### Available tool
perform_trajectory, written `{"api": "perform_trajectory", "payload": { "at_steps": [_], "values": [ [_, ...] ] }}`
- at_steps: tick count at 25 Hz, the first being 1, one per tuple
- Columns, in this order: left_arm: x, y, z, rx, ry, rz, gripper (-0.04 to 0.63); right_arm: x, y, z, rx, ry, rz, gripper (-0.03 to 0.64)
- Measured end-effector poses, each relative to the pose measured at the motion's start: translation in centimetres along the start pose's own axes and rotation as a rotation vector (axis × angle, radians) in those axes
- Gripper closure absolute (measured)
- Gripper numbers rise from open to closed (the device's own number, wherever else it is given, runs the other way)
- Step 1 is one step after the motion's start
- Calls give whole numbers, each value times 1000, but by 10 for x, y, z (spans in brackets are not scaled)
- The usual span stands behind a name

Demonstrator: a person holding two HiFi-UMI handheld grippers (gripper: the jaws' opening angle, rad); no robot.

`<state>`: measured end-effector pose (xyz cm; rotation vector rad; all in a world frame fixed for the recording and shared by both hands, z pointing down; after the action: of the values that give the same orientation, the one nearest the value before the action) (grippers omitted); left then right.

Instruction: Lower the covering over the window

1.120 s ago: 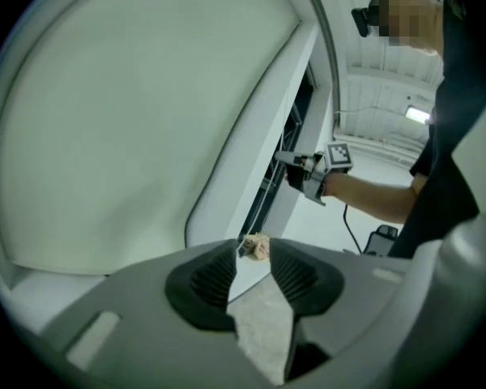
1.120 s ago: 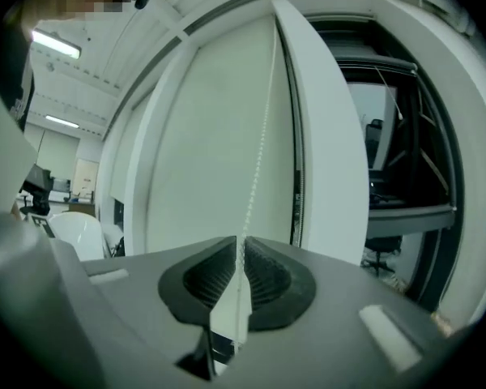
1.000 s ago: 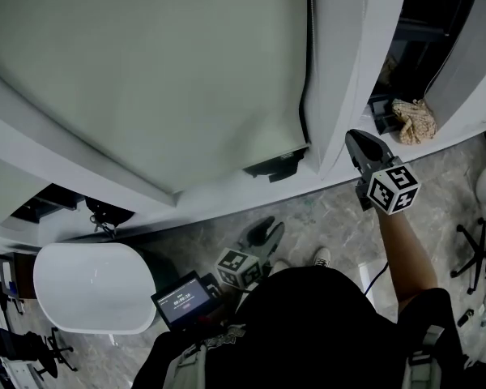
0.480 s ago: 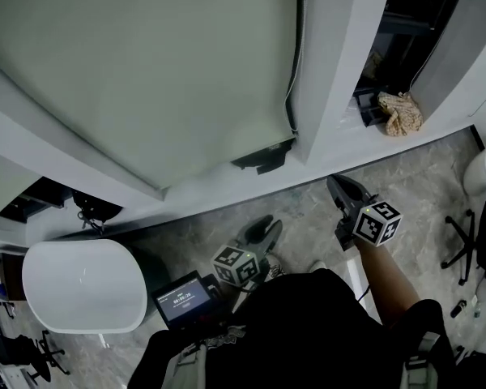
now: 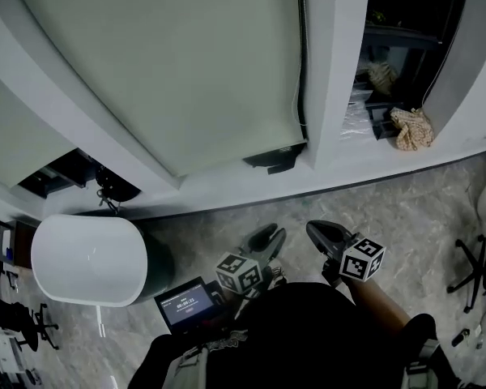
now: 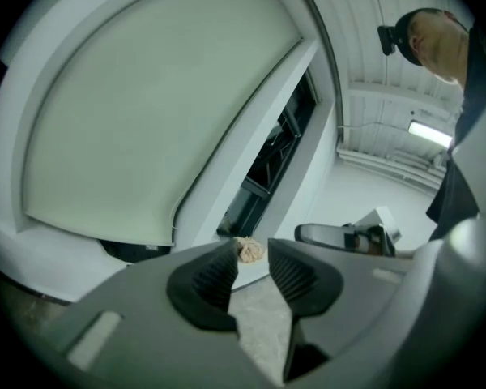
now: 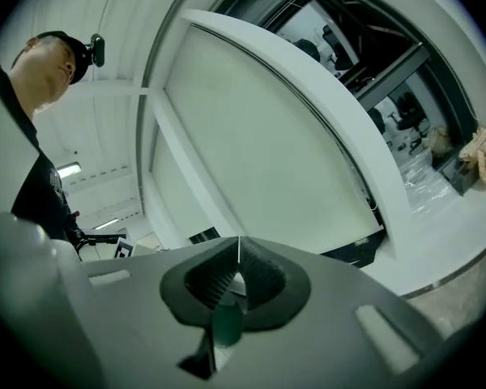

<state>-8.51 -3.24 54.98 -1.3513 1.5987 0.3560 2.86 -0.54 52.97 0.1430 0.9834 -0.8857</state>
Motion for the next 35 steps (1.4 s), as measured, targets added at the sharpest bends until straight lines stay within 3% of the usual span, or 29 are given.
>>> {"api": "perform_trajectory", "payload": {
  "at_steps": [7, 12, 16, 25, 30, 35],
  "values": [
    [-57, 29, 97, 57, 29, -21, 480, -59, 64, -44, 97, -8, -25, 604],
    [-94, 56, 125, 101, 67, -19, 482, -94, 84, -75, 151, -31, -52, 607],
    [-99, 81, 140, 133, 65, -10, 486, -108, 88, -100, 178, -23, -61, 609],
    [-130, 132, 140, 126, 94, -22, 488, -146, 72, -146, 171, -38, -96, 611],
    [-153, 179, 125, 116, 133, -4, 489, -171, 56, -178, 134, -92, -92, 611],
    [-169, 224, 114, 113, 155, 14, 489, -192, 40, -221, 125, -81, -91, 611]
  ]
}}
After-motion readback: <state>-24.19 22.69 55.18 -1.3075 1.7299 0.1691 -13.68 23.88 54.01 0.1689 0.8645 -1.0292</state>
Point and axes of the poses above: the fingertips, and each gripper's own axes: y backward along the fingers, z to its right, x out of its top, the point moved 3 cm from there along y, backward along the fingers, and after that the axes turned 14 degrees about -z, right-handed, at the moved point
